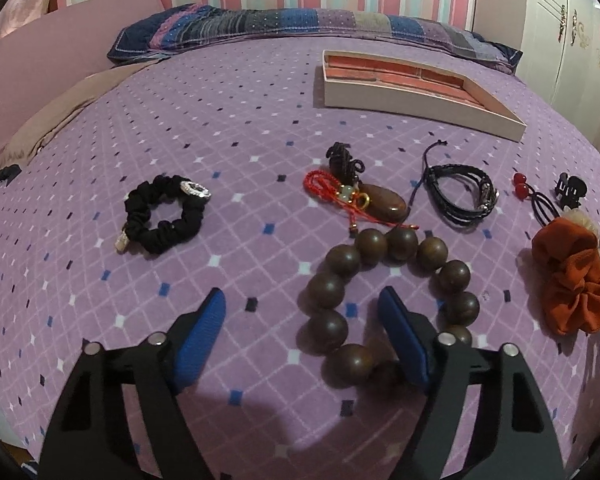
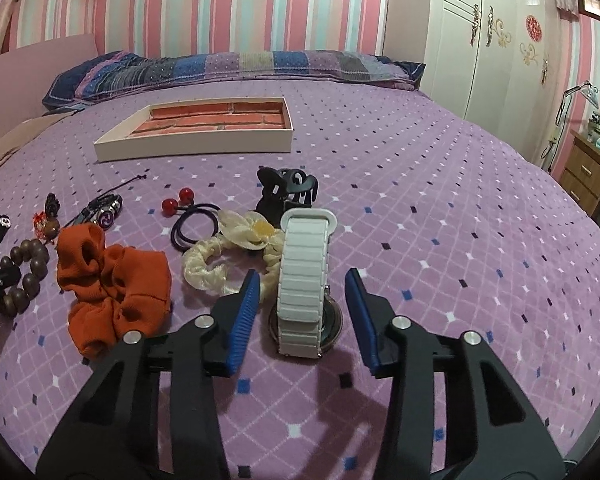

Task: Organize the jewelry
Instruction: 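Grasp the white watch with the right tool while the left tool grasps the bead bracelet, then carry the watch and bracelet into the tray with both tools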

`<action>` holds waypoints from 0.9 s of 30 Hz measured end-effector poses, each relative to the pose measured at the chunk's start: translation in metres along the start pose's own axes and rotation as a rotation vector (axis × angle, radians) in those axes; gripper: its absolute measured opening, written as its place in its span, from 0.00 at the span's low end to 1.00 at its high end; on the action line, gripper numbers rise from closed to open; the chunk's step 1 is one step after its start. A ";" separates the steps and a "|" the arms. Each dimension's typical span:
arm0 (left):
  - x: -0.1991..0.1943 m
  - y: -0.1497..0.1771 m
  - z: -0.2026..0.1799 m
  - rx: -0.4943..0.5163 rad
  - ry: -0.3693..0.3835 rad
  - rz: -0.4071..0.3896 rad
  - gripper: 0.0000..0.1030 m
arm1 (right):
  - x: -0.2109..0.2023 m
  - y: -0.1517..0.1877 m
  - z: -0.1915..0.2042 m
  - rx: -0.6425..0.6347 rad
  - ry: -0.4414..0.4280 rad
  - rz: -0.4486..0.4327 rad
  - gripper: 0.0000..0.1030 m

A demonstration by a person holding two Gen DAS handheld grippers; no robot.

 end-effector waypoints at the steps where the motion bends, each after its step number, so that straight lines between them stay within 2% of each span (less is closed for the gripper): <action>1: 0.000 0.000 -0.001 0.001 0.005 0.001 0.73 | 0.001 -0.001 0.001 0.004 -0.003 0.002 0.39; 5: 0.003 0.000 -0.001 -0.011 0.022 0.012 0.73 | 0.001 0.001 0.003 0.013 -0.013 0.006 0.30; 12: 0.005 -0.001 -0.005 0.018 0.047 0.019 0.68 | 0.000 0.000 0.006 0.005 -0.021 -0.004 0.25; 22: 0.011 -0.007 -0.013 0.014 0.070 0.015 0.34 | 0.003 -0.002 0.005 0.000 -0.037 -0.017 0.21; 25: 0.012 -0.008 -0.015 0.011 0.080 0.015 0.27 | 0.004 -0.003 0.004 0.009 -0.045 -0.015 0.21; 27: 0.012 -0.009 -0.015 0.014 0.077 0.015 0.27 | 0.005 -0.003 0.004 0.007 -0.050 -0.013 0.21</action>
Point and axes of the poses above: each gripper's, at about its wrist camera, not at the fingertips, and x roughly the way its jaws point, z to its left, y to its underside, the point moved 9 cm from there along x, roughly the way its jaws point, and after that the axes turned 15 degrees about -z, right-handed, at the moved point
